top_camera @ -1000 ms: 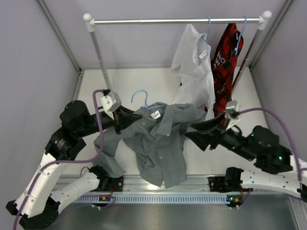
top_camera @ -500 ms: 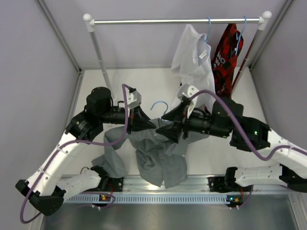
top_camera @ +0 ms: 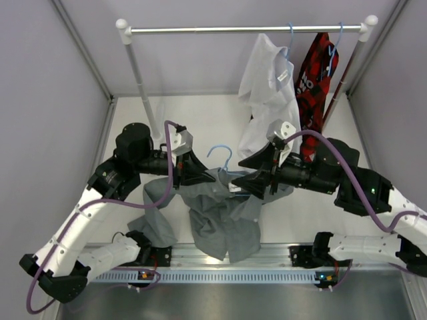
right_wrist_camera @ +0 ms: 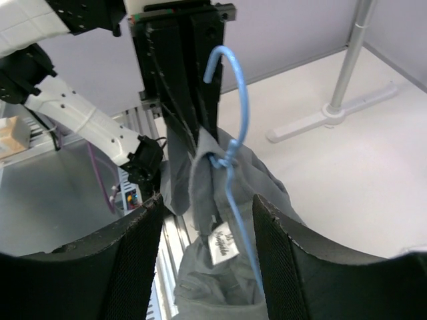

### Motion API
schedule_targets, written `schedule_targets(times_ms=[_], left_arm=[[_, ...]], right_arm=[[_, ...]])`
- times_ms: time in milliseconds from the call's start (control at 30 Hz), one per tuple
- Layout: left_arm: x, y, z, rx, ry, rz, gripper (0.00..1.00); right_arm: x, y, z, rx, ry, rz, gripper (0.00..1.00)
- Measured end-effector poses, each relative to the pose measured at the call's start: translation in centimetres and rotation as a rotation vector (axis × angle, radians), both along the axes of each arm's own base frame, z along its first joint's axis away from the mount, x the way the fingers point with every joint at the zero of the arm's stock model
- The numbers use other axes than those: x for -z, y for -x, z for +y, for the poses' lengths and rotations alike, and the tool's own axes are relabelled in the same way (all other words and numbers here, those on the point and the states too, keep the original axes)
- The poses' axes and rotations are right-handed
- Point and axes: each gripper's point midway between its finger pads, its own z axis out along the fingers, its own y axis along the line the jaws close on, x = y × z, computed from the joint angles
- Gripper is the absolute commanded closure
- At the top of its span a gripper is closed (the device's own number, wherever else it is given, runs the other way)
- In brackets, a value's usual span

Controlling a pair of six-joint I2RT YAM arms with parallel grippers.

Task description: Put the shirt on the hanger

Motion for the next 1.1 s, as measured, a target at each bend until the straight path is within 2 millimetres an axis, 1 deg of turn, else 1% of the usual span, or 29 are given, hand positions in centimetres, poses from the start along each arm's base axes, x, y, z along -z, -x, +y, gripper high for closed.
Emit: schedule_targets(times_ms=[133,233,367,500,600,633,700,800,833,933,1067,1100], left_arm=[[-0.2,0.7,0.0,0.040,0.009,0.004,1.00],[-0.3,1.3,0.0,0.076,0.018,0.006,1.00],[-0.3,1.8,0.0,0.107,0.025,0.010,1.00],[0.1,2.0,0.0,0.125,0.023,0.018,1.00],[0.4,2.1,0.0,0.134,0.021,0.023,1.00],[0.5,2.1,0.0,0.136,0.021,0.024,1.00],[0.5,2.2,0.0,0.139,0.021,0.025,1.00],[0.5,2.2,0.0,0.139,0.022,0.022,1.00],[0.5,2.2,0.0,0.140,0.022,0.021,1.00],[0.6,1.9,0.0,0.125,0.018,0.019,1.00],[0.6,1.4,0.0,0.087,0.020,-0.004,1.00],[0.5,1.2,0.0,0.072,0.019,-0.011,0.98]], right_arm=[[0.6,-0.9,-0.3,0.013,0.009,-0.003,0.47],[1.2,-1.1,0.5,-0.023,0.027,-0.008,0.48],[2.4,-0.5,2.3,-0.121,0.062,-0.007,0.50],[1.9,-0.2,2.8,-0.176,0.038,-0.027,0.56],[1.1,-0.2,3.0,-0.203,0.006,-0.043,0.62],[0.9,-0.2,3.2,-0.217,-0.002,-0.048,0.67],[0.7,-0.3,3.7,-0.235,-0.009,-0.051,0.69],[0.7,-0.5,4.4,-0.259,-0.012,-0.050,0.82],[0.8,-0.6,4.6,-0.265,-0.013,-0.050,1.00],[0.9,-0.4,4.9,-0.289,-0.015,-0.036,1.00],[0.9,-0.7,4.8,-0.287,-0.020,-0.039,1.00],[0.9,-0.8,4.7,-0.281,-0.022,-0.041,1.00]])
